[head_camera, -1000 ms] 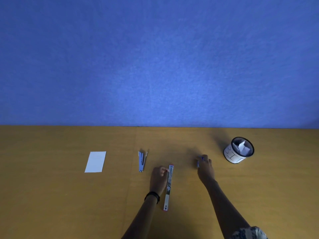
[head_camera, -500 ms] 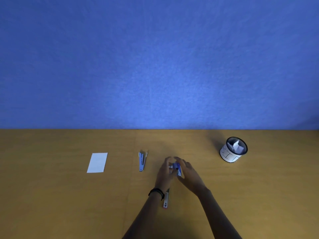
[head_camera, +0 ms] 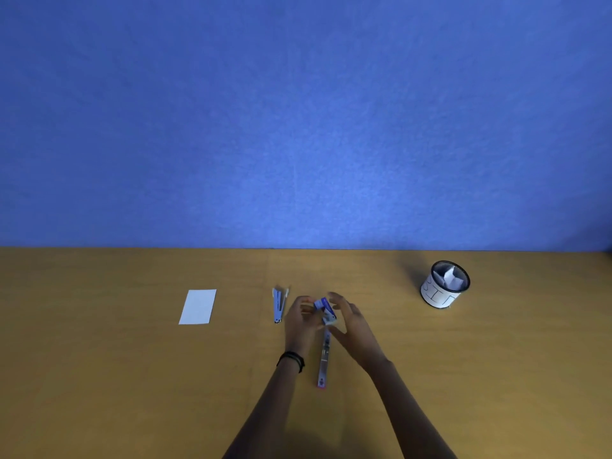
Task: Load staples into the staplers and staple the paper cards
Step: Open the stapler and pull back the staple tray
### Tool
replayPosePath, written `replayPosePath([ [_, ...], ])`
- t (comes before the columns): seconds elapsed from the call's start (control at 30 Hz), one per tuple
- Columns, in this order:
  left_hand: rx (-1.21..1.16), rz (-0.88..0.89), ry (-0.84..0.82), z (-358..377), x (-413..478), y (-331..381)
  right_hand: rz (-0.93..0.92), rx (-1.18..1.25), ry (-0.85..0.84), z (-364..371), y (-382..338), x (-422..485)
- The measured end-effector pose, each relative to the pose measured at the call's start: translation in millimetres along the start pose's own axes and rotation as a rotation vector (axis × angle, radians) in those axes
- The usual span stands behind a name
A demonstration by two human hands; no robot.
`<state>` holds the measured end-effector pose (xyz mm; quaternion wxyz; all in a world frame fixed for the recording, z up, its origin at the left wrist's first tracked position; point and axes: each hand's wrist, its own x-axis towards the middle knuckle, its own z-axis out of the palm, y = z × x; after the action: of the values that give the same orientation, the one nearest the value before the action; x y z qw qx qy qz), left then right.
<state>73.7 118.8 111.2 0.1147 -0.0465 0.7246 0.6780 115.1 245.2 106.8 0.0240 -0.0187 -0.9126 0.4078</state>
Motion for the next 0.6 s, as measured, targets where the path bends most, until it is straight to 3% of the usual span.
replayPosePath([
  [0.3,-0.289,-0.095,0.082,1.0,-11.3,12.8,-0.041,0.107,0.151,-0.3,-12.1,-5.5],
  [0.6,-0.337,-0.125,0.077,-0.6,-15.3,15.2,-0.064,0.151,0.198,-3.8,-17.1,-12.0],
])
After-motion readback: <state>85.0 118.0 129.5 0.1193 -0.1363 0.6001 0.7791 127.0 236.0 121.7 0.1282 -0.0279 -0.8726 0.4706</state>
